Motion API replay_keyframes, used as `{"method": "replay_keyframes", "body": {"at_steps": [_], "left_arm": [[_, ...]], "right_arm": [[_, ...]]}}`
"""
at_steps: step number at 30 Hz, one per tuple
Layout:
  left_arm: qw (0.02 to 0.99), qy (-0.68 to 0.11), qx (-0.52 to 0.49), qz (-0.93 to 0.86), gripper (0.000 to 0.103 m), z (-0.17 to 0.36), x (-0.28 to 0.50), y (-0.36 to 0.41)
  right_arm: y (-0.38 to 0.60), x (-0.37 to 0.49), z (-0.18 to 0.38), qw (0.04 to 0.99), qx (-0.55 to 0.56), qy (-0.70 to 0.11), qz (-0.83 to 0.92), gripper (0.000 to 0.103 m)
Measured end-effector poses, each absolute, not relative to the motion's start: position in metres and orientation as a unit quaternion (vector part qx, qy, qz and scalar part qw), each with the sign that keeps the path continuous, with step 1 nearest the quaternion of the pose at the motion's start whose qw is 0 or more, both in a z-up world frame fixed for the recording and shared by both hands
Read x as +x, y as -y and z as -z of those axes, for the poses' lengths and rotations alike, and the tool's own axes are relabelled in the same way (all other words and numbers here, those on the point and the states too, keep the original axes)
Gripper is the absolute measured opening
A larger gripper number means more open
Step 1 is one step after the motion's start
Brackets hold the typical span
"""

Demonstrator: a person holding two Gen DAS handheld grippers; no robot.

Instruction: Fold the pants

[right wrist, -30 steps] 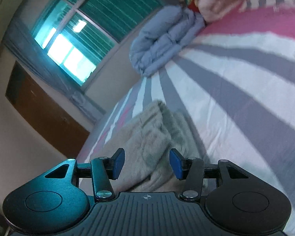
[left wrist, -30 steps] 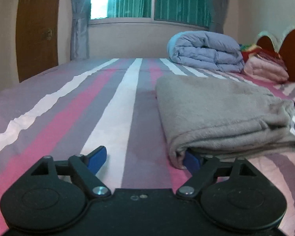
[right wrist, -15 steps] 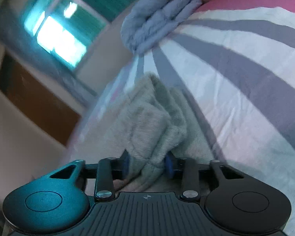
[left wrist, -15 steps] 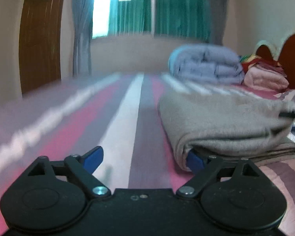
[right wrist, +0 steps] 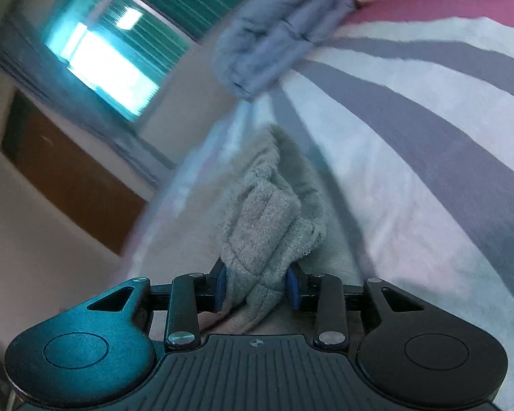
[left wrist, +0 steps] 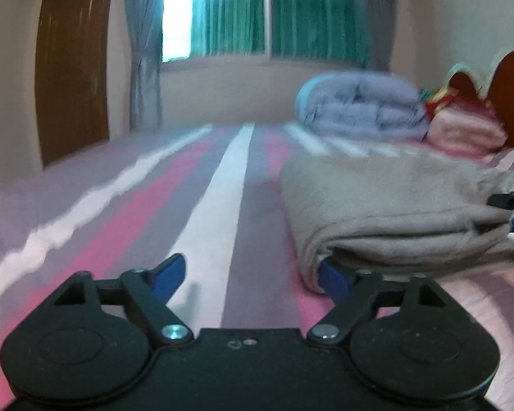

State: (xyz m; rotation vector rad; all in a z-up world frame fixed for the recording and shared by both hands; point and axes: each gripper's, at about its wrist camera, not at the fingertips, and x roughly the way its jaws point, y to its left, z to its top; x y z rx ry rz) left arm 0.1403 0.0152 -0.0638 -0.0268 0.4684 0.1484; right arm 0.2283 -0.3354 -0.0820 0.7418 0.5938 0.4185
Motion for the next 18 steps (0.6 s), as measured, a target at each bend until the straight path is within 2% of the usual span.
{"method": "replay_keyframes", "body": {"at_steps": [3,6,11,13,18], "left_arm": [[0.967,-0.242,-0.033,-0.072,0.083,0.065,0.145,-0.021],[0.970,-0.232,-0.010,-0.073,0.080,0.061,0.138,-0.015],[0.970,-0.231,-0.030,-0.073,0.084,0.061,0.140,-0.019],[0.970,-0.229,-0.022,-0.076,0.084,0.060,0.140,-0.017],[0.971,-0.229,-0.021,-0.071,0.083,0.061,0.143,-0.015]], "right_arm": [[0.326,0.242,0.095,0.857,0.340,-0.338,-0.188,0.036],[0.326,0.238,0.091,0.860,0.341,-0.326,-0.196,0.037],[0.327,0.233,0.095,0.857,0.349,-0.326,-0.194,0.037],[0.329,0.236,0.094,0.856,0.352,-0.325,-0.195,0.041],[0.335,0.235,0.089,0.853,0.361,-0.322,-0.195,0.043]]}}
